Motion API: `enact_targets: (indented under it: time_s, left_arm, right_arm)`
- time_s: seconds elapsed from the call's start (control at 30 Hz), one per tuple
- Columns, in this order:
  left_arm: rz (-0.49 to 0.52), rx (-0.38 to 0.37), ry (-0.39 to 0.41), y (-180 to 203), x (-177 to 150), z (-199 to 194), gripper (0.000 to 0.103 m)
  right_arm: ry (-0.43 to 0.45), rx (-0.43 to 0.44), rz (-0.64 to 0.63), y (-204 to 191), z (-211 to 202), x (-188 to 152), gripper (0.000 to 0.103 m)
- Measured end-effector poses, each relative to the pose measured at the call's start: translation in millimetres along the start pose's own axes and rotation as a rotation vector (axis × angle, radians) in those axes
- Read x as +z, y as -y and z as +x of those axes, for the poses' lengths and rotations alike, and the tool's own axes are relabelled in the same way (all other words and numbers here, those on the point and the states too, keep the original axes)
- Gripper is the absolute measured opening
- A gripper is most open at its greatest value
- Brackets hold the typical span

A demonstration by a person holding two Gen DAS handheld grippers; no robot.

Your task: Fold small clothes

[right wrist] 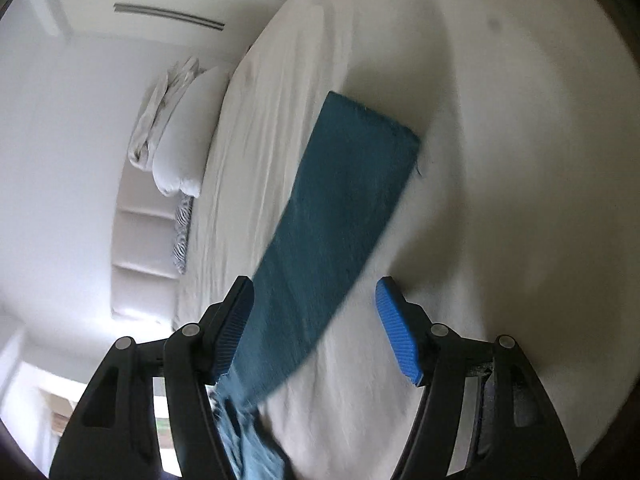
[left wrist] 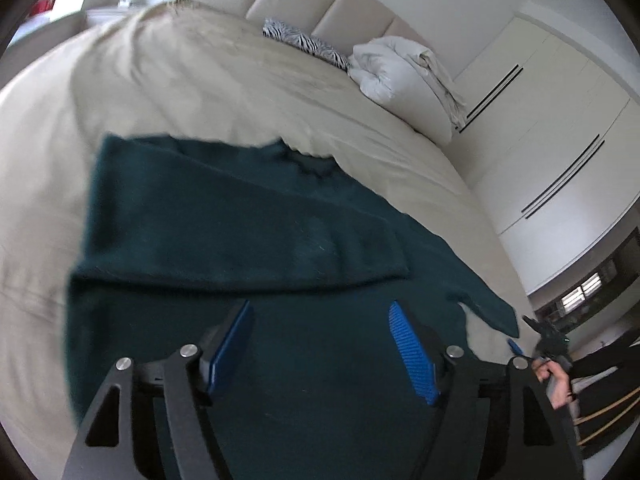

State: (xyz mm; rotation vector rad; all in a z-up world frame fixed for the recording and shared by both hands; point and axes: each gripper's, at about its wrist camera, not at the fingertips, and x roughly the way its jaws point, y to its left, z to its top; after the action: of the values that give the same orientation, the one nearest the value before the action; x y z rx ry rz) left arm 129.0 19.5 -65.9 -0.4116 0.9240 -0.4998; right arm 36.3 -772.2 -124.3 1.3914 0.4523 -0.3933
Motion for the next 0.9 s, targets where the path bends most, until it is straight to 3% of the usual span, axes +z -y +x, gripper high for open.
enact_targets:
  time_s: [0.1, 0.2, 0.3, 0.43, 0.5, 0.6, 0.73, 0.8, 0.9]
  left_arm:
    - [-0.023, -0.009, -0.022, 3.4, -2.4, 12.1, 0.073]
    - [-0.07, -0.04, -0.043, -1.2, -3.5, 21.0, 0.073]
    - [-0.122, -0.06, -0.056, -8.6, -0.4, 26.8, 0.071]
    - [-0.184, -0.089, -0.047, -21.3, 4.3, 26.6, 0.071]
    - [-0.201, -0.107, -0.039, -24.4, 6.9, 25.3, 0.071]
    - [-0.23, -0.135, -0.022, -27.6, 12.6, 24.2, 0.071]
    - [-0.317, -0.221, -0.019, -34.6, 17.5, 28.4, 0.071]
    - [-0.366, -0.283, -0.035, -36.4, 19.7, 36.1, 0.071]
    - [-0.458, -0.384, -0.083, -39.2, 20.4, 50.6, 0.071]
  right_arm:
    - [0.021, 0.038, 0.062, 8.7, 15.5, 16.2, 0.056]
    - [0.059, 0.025, 0.103, 15.5, 25.3, 33.4, 0.032]
    - [0.066, -0.043, 0.037, 3.7, 33.6, 42.5, 0.01]
    - [0.074, -0.089, -0.159, -48.8, 39.2, 33.2, 0.008]
    - [0.062, -0.105, -0.31, -93.0, 45.9, 9.3, 0.008]
    - [0.011, -0.095, -0.602, -168.3, 62.0, -54.2, 0.008]
    - [-0.122, -0.054, -1.157, -247.8, 92.1, -213.5, 0.007]
    - [-0.194, -0.026, -1.378, -258.3, 105.9, -294.3, 0.007]
    - [-0.189, -0.059, -1.604, -249.9, 119.1, -380.9, 0.007]
